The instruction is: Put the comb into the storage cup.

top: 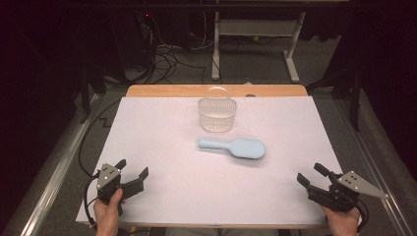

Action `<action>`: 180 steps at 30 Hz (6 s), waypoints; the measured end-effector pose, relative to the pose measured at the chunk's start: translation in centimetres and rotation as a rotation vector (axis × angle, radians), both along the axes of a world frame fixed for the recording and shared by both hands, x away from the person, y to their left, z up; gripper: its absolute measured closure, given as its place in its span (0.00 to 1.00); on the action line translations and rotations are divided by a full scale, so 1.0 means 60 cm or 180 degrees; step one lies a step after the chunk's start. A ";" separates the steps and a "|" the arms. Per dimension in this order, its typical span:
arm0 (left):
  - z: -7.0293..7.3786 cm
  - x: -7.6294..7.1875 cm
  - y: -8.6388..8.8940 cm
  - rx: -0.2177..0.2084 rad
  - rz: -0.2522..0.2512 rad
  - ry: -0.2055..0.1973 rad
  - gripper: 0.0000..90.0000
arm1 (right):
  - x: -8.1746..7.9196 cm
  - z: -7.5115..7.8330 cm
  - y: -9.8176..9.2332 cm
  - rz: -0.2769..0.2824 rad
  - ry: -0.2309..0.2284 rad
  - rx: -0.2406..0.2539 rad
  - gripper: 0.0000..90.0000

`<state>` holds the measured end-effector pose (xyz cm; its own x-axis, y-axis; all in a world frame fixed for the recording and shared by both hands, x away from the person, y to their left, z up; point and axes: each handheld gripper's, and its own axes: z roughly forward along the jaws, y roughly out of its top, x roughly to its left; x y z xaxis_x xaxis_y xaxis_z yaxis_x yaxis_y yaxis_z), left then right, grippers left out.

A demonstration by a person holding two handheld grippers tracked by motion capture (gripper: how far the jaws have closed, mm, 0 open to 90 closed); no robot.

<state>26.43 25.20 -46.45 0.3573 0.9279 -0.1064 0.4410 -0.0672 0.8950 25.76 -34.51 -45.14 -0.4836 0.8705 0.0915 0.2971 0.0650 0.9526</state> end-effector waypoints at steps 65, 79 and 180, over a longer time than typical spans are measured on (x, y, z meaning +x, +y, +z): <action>-0.001 0.004 -0.005 0.0007 -0.0014 -0.0016 0.17 | 0.031 0.012 0.094 0.0442 -0.0100 0.0101 0.32; -0.001 0.004 -0.007 0.0004 -0.0026 -0.0021 0.17 | 0.040 0.011 0.116 0.0544 -0.0095 0.0083 0.32; -0.002 0.005 -0.007 -0.0092 -0.0025 -0.0056 0.17 | 0.197 0.059 0.321 0.1031 0.0735 -0.0300 0.68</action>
<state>26.75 24.77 -46.56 0.3668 0.9217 -0.1266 0.4247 -0.0448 0.9042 37.57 -15.22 -41.62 -0.7101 0.6864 0.1569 0.4525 0.2742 0.8486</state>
